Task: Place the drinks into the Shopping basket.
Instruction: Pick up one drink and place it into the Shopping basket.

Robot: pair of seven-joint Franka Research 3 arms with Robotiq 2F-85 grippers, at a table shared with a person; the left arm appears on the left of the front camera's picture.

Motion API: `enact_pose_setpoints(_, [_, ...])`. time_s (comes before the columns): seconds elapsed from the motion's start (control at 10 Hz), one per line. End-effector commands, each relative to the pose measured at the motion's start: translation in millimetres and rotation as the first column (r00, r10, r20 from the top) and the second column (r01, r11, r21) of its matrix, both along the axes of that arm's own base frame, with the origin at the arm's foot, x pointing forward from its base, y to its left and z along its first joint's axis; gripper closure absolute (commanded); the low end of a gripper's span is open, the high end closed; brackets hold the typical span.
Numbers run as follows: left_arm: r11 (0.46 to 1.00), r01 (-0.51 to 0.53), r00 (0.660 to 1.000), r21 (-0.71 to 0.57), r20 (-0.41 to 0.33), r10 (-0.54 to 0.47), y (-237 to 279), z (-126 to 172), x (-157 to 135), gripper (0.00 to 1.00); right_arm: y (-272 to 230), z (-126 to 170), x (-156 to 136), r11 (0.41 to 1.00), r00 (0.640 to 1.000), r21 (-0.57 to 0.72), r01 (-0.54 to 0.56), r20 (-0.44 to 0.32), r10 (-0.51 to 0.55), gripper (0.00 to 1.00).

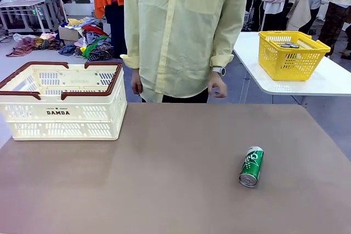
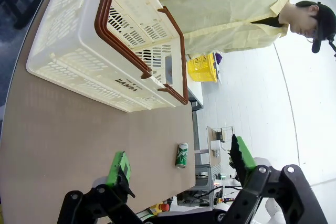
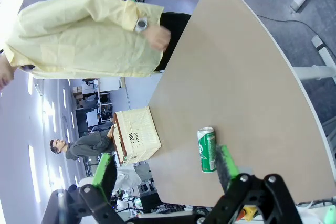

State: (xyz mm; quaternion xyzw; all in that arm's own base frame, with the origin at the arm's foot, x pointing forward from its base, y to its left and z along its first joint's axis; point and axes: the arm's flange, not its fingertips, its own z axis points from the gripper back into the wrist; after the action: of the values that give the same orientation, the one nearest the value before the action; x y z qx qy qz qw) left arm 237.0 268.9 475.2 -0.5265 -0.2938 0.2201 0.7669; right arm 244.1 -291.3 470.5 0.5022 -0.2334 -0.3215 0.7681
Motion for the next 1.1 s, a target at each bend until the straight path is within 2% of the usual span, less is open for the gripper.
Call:
enact_pose_setpoints(0.0, [1.000,0.004,1.000,-0.001,0.024,-0.004,2.1,1.2,0.8,0.00,-2.9,1.4,-0.6,1.000,1.000,-0.008,-0.012,0.009,0.012,0.00])
enact_pose_setpoints(0.1, [1.000,0.004,1.000,-0.001,0.024,-0.004,2.1,1.2,0.8,0.00,0.0,0.0,0.0,1.000,1.000,0.000,0.000,0.000,0.000,0.00])
enact_pose_setpoints(0.2, [1.000,0.004,1.000,-0.001,0.024,-0.004,2.1,1.2,0.8,0.00,12.2,8.6,5.8,0.997,0.998,-0.075,-0.033,-0.064,0.028,0.00])
enact_pose_setpoints(0.3, [1.000,0.004,1.000,-0.001,0.024,-0.004,2.1,1.2,0.8,0.00,45.0,22.5,30.4,0.981,0.986,-0.174,-0.091,-0.157,0.064,0.00])
enact_pose_setpoints(0.4, [1.000,0.004,1.000,-0.001,0.024,-0.004,2.1,1.2,0.8,0.00,73.9,33.8,51.1,0.959,0.973,-0.225,-0.175,-0.190,0.133,0.00])
enact_pose_setpoints(0.5, [1.000,0.004,1.000,-0.001,0.024,-0.004,2.1,1.2,0.8,0.00,108.1,44.7,75.2,0.920,0.952,-0.309,-0.241,-0.261,0.161,0.00])
enact_pose_setpoints(0.6, [1.000,0.004,1.000,-0.001,0.024,-0.004,2.1,1.2,0.8,0.00,150.1,50.7,98.3,0.840,0.915,-0.426,-0.337,-0.359,0.185,0.00])
enact_pose_setpoints(0.7, [1.000,0.004,1.000,-0.001,0.024,-0.004,2.1,1.2,0.8,0.00,201.8,53.3,121.5,0.728,0.882,-0.537,-0.427,-0.424,0.204,0.00])
enact_pose_setpoints(0.8, [1.000,0.004,1.000,-0.001,0.024,-0.004,2.1,1.2,0.8,0.00,250.5,48.9,134.9,0.619,0.864,-0.617,-0.485,-0.447,0.231,0.00])
enact_pose_setpoints(1.0, [1.000,0.004,1.000,-0.001,0.024,-0.004,2.1,1.2,0.8,0.00,341.5,24.7,137.8,0.398,0.841,-0.742,-0.540,-0.451,0.300,0.00])
